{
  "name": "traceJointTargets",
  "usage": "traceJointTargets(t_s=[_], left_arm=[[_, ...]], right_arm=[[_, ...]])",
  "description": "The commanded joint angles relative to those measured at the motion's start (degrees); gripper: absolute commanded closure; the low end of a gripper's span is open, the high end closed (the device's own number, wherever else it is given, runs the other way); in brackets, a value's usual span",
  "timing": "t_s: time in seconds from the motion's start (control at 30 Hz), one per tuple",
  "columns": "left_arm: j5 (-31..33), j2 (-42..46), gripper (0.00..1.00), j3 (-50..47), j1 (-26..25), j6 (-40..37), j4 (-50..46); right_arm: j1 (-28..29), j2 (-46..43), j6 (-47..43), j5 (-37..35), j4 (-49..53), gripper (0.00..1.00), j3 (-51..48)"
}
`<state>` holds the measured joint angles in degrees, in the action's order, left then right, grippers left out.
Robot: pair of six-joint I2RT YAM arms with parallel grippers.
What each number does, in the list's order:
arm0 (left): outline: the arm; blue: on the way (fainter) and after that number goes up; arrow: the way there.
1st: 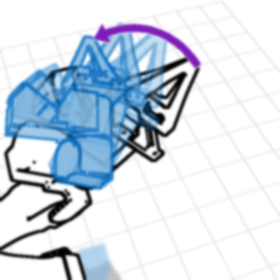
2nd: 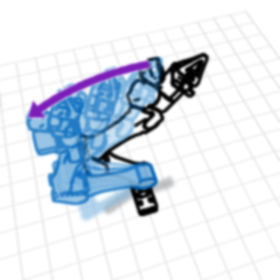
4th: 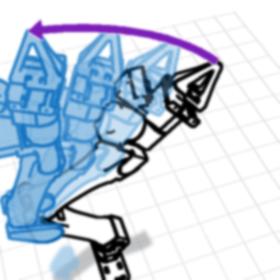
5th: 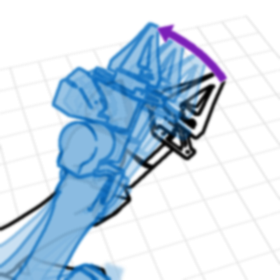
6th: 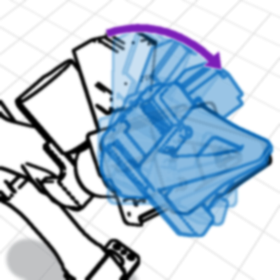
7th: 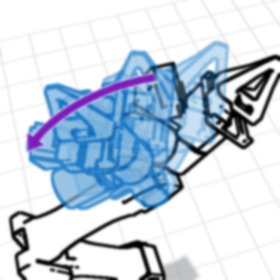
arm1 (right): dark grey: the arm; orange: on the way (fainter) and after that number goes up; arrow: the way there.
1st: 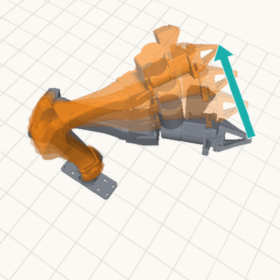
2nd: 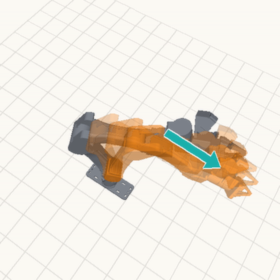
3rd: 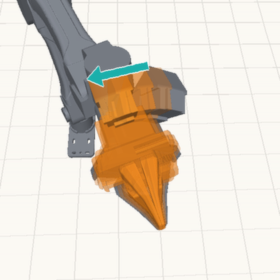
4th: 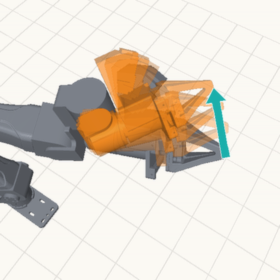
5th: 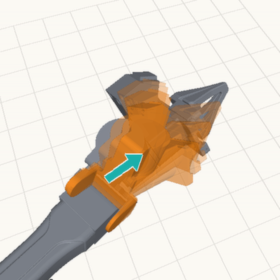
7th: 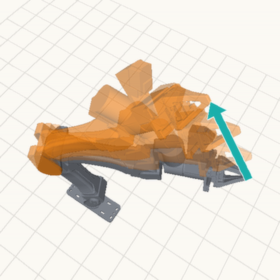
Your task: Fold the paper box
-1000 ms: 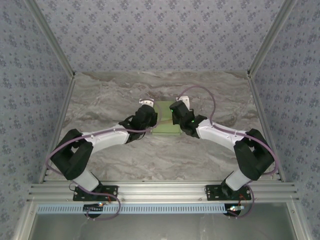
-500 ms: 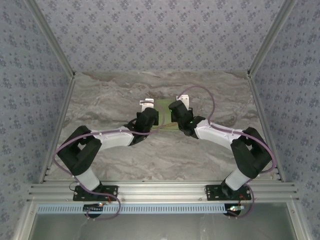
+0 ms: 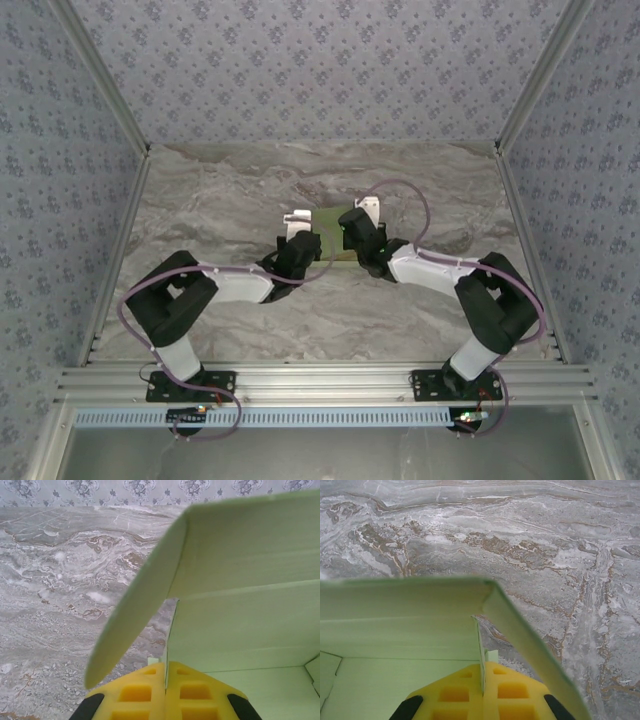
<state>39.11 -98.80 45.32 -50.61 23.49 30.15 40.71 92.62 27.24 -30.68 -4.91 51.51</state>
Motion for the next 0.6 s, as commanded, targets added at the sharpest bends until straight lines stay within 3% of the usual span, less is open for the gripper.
traceJointTargets(t_s=[0.0, 0.23, 0.57], left_arm=[[3.53, -1.33, 0.99, -1.22, -1.13, -0.19, 3.69], [6.51, -2.61, 0.99, -3.53, -2.99, -0.62, 7.13], [10.41, -3.24, 0.98, -8.6, -5.62, -3.36, 13.85]], right_arm=[[0.29, 0.03, 3.6, -0.85, -1.85, 0.96, -2.1], [1.83, -0.96, 6.37, -1.87, -6.97, 0.95, -6.24], [4.12, -1.74, 3.48, -4.29, -14.69, 0.95, -12.52]])
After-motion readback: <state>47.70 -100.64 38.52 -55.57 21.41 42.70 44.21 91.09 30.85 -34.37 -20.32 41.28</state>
